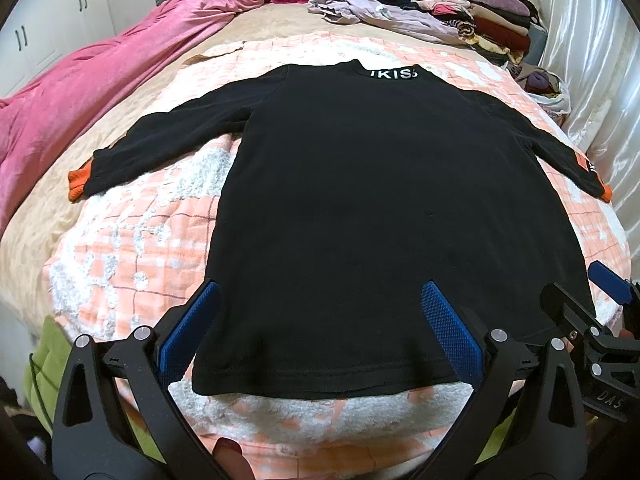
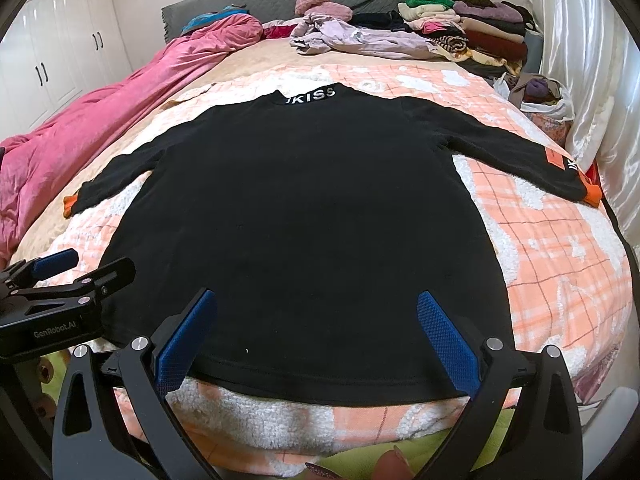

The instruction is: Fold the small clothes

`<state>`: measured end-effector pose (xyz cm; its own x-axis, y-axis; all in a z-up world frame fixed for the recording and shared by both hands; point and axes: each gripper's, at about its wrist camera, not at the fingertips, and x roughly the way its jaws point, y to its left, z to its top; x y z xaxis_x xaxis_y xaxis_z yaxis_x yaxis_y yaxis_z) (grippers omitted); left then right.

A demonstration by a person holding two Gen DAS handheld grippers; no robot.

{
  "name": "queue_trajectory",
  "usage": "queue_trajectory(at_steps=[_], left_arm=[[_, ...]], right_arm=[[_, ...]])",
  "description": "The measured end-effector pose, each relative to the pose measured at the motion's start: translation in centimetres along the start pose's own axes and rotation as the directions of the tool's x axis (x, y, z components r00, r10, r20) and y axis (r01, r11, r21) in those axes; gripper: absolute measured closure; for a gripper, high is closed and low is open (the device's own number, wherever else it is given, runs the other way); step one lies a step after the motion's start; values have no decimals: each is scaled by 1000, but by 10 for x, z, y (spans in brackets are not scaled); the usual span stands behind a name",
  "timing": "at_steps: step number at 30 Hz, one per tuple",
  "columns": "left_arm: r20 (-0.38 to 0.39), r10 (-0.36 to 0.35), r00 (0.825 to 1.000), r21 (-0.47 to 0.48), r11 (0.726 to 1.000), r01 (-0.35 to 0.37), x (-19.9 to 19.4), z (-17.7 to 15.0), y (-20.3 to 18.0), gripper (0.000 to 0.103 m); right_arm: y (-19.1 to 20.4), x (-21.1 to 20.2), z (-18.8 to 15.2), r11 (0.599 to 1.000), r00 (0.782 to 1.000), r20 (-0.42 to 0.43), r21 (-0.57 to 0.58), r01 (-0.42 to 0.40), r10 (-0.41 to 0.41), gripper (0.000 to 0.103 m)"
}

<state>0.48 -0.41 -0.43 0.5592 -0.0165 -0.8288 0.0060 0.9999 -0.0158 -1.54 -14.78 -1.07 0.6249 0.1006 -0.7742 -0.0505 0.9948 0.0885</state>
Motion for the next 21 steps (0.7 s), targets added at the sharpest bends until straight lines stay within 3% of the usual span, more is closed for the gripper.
queue_trajectory(at_steps=[21], left_arm=[[-3, 6, 1000, -1, 1000, -6, 2, 1, -1, 9]], right_arm=[[-2, 3, 5, 1000, 1000, 14, 10, 7, -7, 4]])
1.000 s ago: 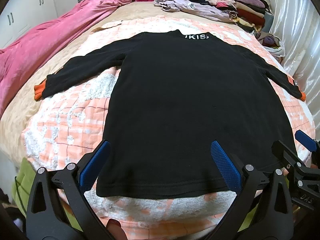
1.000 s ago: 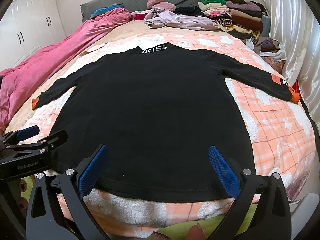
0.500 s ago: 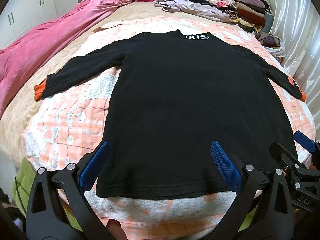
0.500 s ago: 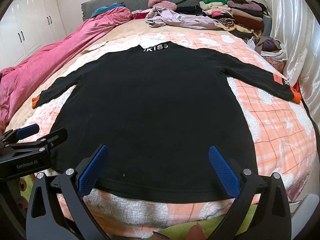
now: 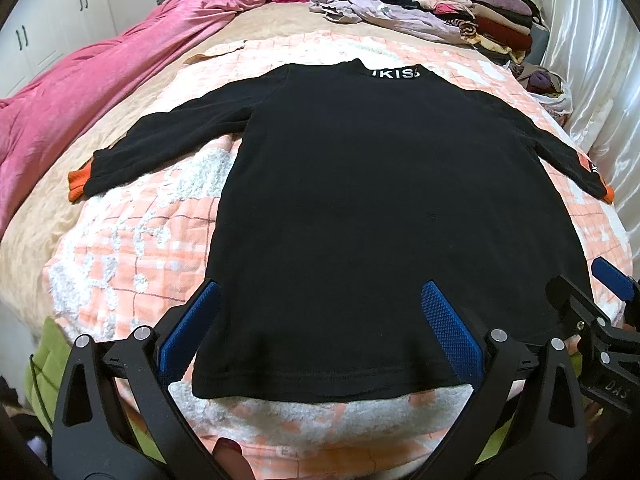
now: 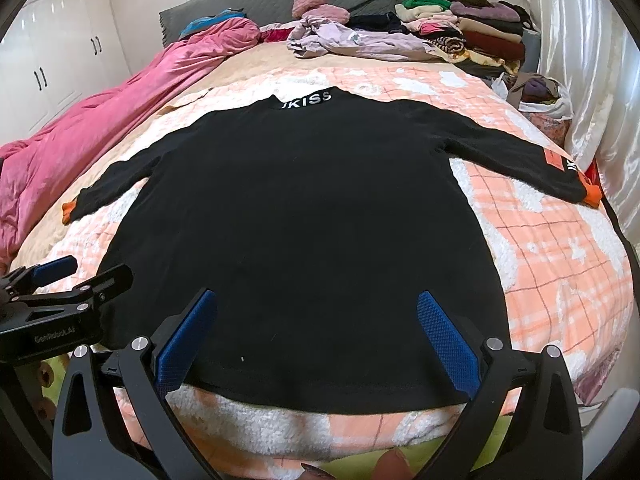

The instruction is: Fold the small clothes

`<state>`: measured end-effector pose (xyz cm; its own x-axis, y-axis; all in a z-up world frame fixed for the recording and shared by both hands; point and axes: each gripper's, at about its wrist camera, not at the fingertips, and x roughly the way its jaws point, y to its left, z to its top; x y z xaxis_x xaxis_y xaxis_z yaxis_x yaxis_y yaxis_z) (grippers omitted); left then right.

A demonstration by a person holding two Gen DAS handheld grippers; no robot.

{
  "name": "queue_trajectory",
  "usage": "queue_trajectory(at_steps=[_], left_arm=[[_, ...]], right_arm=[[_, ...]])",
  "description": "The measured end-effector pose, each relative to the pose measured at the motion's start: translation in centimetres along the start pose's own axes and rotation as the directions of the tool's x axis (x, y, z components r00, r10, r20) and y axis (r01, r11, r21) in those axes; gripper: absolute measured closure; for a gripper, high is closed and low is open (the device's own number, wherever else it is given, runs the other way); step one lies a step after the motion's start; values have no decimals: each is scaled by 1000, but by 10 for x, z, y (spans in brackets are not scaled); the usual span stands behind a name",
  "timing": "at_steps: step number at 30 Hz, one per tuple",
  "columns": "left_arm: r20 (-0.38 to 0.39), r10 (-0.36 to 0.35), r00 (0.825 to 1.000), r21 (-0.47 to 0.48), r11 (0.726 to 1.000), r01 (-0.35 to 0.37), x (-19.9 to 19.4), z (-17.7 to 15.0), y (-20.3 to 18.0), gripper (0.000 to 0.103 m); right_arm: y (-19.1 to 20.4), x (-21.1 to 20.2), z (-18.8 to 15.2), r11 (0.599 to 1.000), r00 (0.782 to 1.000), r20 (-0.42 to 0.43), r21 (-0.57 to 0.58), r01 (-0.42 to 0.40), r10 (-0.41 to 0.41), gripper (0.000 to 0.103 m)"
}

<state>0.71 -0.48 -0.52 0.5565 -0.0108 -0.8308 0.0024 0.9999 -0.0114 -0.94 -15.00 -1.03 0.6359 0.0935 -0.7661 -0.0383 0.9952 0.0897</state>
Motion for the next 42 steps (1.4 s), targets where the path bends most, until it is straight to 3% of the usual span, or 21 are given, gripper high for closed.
queue_trajectory(at_steps=[13, 28, 35, 42], left_arm=[[-13, 6, 1000, -13, 1000, -7, 15, 21, -1, 9], [-21, -2, 1000, -56, 998, 1, 51, 80, -2, 9], [-13, -8, 1000, -63, 998, 8, 70, 109, -6, 9], [-15, -7, 1000, -15, 1000, 7, 93, 134, -20, 9]], right_arm=[[-13, 14, 14, 1000, 1000, 2, 21, 0, 0, 4], [-59, 43, 66, 999, 999, 32, 44, 11, -12, 4], [-95, 62, 92, 995, 996, 34, 56, 83, -85, 4], [-167, 89, 109, 968, 981, -16, 164, 192, -192, 4]])
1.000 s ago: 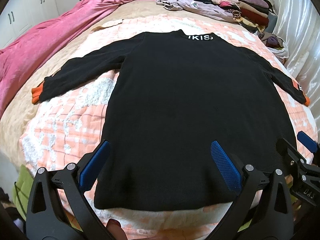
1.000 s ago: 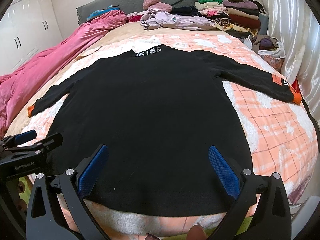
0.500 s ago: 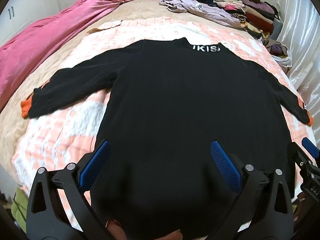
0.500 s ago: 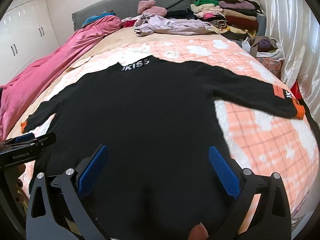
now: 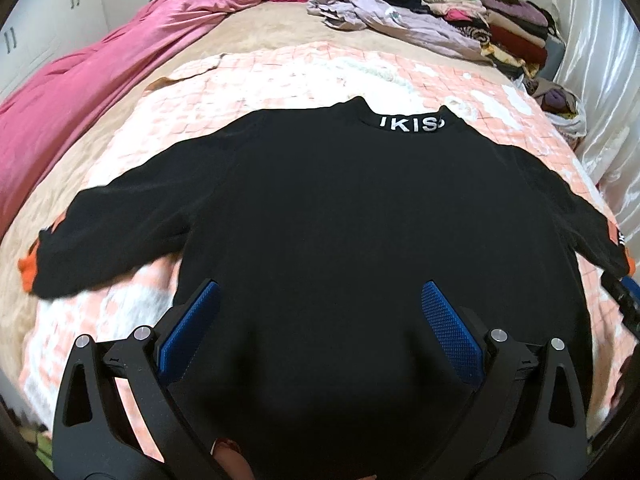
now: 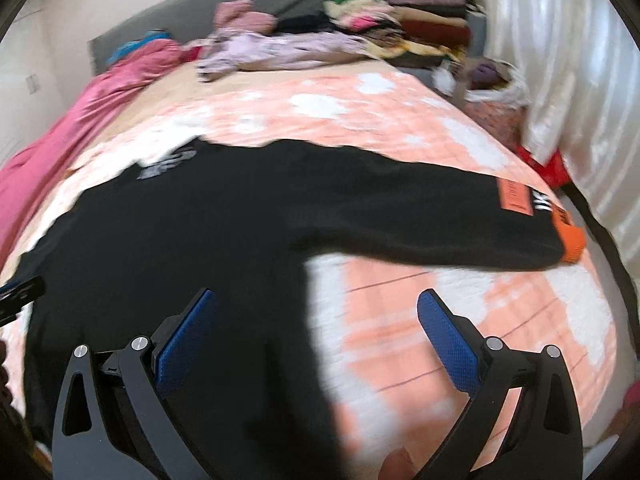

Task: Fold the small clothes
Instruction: 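Grasp the orange cuff of the sleeve with the right gripper and lift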

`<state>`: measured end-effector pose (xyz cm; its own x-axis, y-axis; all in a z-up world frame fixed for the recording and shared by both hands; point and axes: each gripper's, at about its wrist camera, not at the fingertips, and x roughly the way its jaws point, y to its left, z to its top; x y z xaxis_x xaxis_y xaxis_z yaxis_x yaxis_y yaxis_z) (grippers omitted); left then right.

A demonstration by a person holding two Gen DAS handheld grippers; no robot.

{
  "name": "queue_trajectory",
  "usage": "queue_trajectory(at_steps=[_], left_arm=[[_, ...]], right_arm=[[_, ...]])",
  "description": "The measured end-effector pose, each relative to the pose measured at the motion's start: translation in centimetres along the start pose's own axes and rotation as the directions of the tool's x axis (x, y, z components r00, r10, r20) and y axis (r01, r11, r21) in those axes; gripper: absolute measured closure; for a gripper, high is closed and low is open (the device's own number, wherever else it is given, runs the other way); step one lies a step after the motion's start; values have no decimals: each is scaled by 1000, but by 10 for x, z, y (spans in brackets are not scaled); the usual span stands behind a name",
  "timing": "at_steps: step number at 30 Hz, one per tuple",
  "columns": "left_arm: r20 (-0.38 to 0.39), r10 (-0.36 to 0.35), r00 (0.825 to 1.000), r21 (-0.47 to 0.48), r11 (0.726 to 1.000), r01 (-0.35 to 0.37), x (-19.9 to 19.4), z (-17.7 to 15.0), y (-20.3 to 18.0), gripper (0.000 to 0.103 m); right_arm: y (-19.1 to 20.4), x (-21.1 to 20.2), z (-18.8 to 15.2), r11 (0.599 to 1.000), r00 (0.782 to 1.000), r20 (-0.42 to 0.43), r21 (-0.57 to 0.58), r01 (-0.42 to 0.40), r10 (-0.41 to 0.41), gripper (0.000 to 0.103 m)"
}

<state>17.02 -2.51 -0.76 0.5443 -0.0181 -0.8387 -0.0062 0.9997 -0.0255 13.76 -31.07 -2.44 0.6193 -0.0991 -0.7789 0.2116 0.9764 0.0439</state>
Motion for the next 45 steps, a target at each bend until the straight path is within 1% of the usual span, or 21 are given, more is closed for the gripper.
queue_trajectory(at_steps=[1, 4, 8, 10, 11, 12, 14, 18, 20, 21, 23, 25, 27, 28, 29, 30, 32, 35, 37, 41, 45], left_arm=[[-2, 2, 1000, 7, 1000, -2, 5, 3, -2, 9], [-25, -10, 1000, 23, 1000, 10, 17, 11, -5, 9], [-30, -20, 999, 49, 999, 21, 29, 22, -12, 9], [-27, -29, 999, 63, 998, 30, 35, 27, -17, 9], [-31, -33, 999, 67, 997, 35, 38, 29, -20, 9], [-33, -38, 999, 68, 997, 41, 40, 31, -21, 9], [-38, -53, 998, 71, 996, 55, 45, 33, -24, 9], [-37, -68, 997, 93, 993, 71, 55, 36, -35, 9], [-37, -59, 998, 113, 992, 63, 60, 36, -42, 9], [-38, -53, 998, 121, 991, 57, 63, 36, -44, 9], [-42, -53, 998, 125, 990, 57, 66, 35, -47, 9], [-33, -59, 998, 127, 990, 63, 66, 33, -48, 9], [-23, -57, 998, 130, 990, 60, 66, 33, -49, 9], [-20, -61, 998, 127, 990, 63, 65, 32, -49, 9], [-16, -66, 998, 122, 990, 67, 64, 32, -48, 9], [-13, -69, 998, 121, 990, 70, 64, 32, -48, 9], [-5, -75, 997, 120, 990, 75, 63, 32, -47, 12], [12, -80, 997, 126, 989, 78, 60, 32, -47, 22], [22, -93, 995, 137, 987, 89, 57, 32, -47, 27], [37, -99, 994, 157, 983, 92, 51, 30, -48, 28], [44, -105, 994, 159, 982, 96, 46, 30, -45, 28]], right_arm=[[-15, 7, 4, 999, 1000, -16, 31, 27, -27, 4], [-55, 17, 10, 991, 998, -48, 122, 49, -44, 4], [-113, 22, 19, 967, 988, -61, 205, 152, -142, 4], [-141, 23, 24, 951, 982, -68, 246, 187, -175, 4], [-162, 23, 26, 934, 975, -79, 282, 221, -207, 4], [-168, 23, 26, 925, 972, -85, 297, 235, -220, 4], [-198, 23, 26, 900, 964, -91, 348, 264, -248, 4], [-248, 32, 21, 848, 968, -128, 466, 251, -215, 4], [-264, 39, 19, 834, 970, -153, 497, 241, -189, 5], [-267, 44, 20, 832, 967, -169, 496, 250, -190, 6], [-270, 51, 19, 839, 969, -184, 492, 234, -162, 29], [-271, 58, 22, 846, 971, -186, 483, 224, -151, 31], [-266, 61, 29, 864, 977, -167, 464, 197, -133, 44], [-265, 63, 31, 871, 980, -157, 458, 181, -121, 57], [-260, 63, 35, 881, 981, -150, 440, 175, -120, 64], [-258, 62, 37, 886, 981, -146, 429, 175, -123, 67], [-251, 61, 40, 904, 985, -131, 398, 157, -113, 81], [-245, 55, 44, 920, 992, -86, 375, 113, -87, 88], [-240, 47, 46, 928, 997, -49, 363, 78, -65, 90], [-213, 20, 56, 946, 999, 40, 322, -22, 10, 91], [-168, -9, 72, 961, 988, 119, 247, -122, 94, 92]])
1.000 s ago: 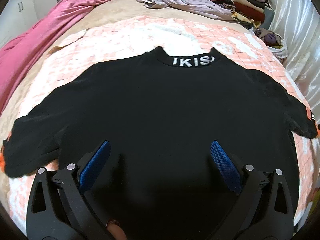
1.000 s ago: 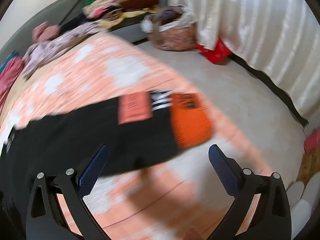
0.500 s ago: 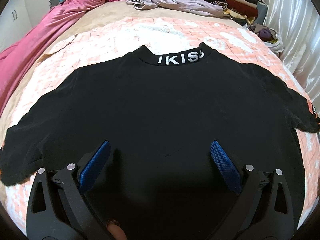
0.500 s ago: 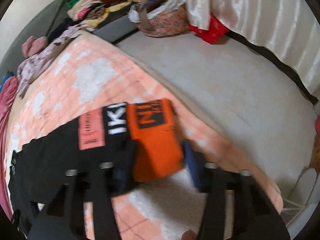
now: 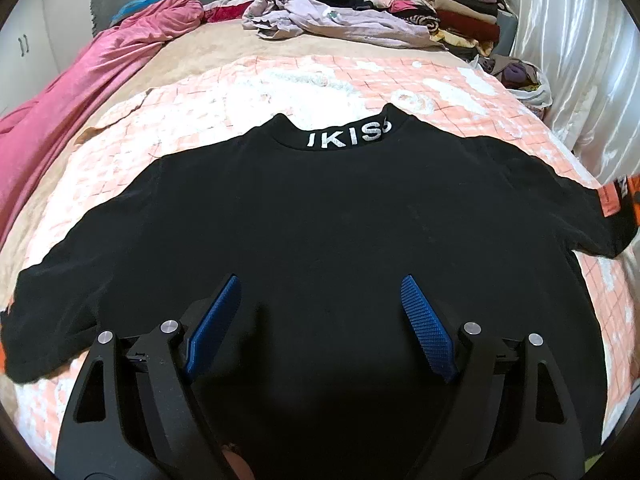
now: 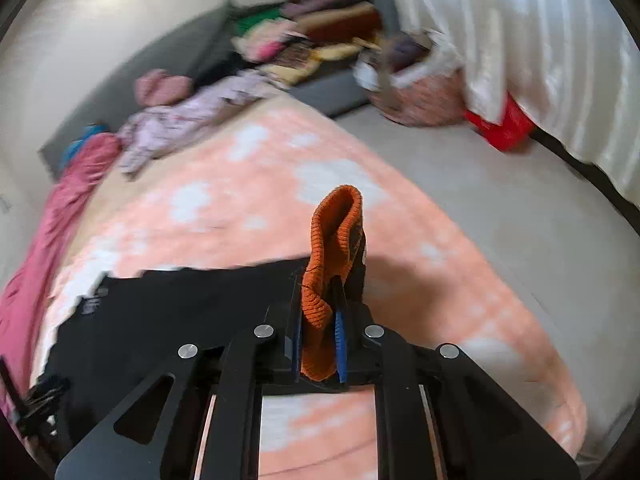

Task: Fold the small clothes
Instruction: 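Grasp the orange cuff of the sleeve with the right gripper and lift, then carry the cuff across the sweatshirt body toward the left tool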

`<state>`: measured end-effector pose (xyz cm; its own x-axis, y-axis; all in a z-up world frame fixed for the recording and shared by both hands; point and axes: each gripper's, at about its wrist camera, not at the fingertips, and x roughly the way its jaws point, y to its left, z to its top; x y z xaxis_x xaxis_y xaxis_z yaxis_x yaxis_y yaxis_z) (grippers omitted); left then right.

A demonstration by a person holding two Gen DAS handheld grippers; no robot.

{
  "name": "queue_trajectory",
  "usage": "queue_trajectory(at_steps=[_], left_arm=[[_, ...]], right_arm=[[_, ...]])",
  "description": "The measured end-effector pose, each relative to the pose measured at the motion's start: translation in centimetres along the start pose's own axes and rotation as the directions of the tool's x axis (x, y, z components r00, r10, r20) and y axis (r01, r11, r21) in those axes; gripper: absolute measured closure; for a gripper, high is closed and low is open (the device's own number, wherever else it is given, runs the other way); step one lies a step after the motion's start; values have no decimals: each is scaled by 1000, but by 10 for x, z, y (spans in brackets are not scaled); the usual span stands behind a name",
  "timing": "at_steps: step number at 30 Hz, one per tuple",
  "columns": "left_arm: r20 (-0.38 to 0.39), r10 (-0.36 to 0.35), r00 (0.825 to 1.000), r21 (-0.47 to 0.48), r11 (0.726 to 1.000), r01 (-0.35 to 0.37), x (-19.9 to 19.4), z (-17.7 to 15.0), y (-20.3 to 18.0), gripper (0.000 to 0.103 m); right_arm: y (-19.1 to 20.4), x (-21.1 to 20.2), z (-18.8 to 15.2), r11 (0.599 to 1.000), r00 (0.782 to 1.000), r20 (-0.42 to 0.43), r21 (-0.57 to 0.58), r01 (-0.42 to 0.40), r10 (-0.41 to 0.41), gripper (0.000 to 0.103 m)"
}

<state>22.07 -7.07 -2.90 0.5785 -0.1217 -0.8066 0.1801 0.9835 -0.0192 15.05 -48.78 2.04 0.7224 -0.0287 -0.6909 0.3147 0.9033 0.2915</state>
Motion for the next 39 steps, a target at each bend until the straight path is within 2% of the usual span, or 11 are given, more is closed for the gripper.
queue_trajectory(at_steps=[6, 11, 14, 22, 25, 30, 32, 34, 39], left_arm=[[18, 0, 1000, -11, 1000, 0, -9, -2, 11, 28], [37, 13, 999, -22, 1000, -12, -16, -3, 24, 27], [48, 23, 999, -24, 999, -22, -21, -4, 32, 26], [58, 38, 998, -47, 998, -35, -25, -8, 61, 24], [58, 40, 998, -70, 997, -36, -25, -9, 76, 24], [59, 44, 997, -136, 990, -36, -27, -9, 108, 24], [56, 41, 998, -176, 984, -31, -28, -8, 124, 24], [51, 35, 998, -216, 976, -23, -27, -8, 137, 24], [39, -5, 999, -313, 949, 17, -25, -6, 166, 24]], right_arm=[[91, -19, 5, 981, 987, 25, -123, -153, 157, 92], [167, -22, -2, 938, 963, -6, -222, -265, 270, 92], [207, -16, -6, 914, 943, -48, -236, -331, 329, 93], [285, 1, -32, 862, 916, -132, -309, -402, 380, 93], [311, 7, -42, 840, 893, -174, -305, -450, 415, 93], [363, 18, -66, 779, 869, -252, -386, -494, 426, 94], [380, 30, -82, 741, 856, -302, -432, -514, 419, 94], [390, 48, -100, 719, 838, -361, -437, -540, 410, 93], [396, 79, -134, 709, 817, -420, -427, -562, 395, 93]])
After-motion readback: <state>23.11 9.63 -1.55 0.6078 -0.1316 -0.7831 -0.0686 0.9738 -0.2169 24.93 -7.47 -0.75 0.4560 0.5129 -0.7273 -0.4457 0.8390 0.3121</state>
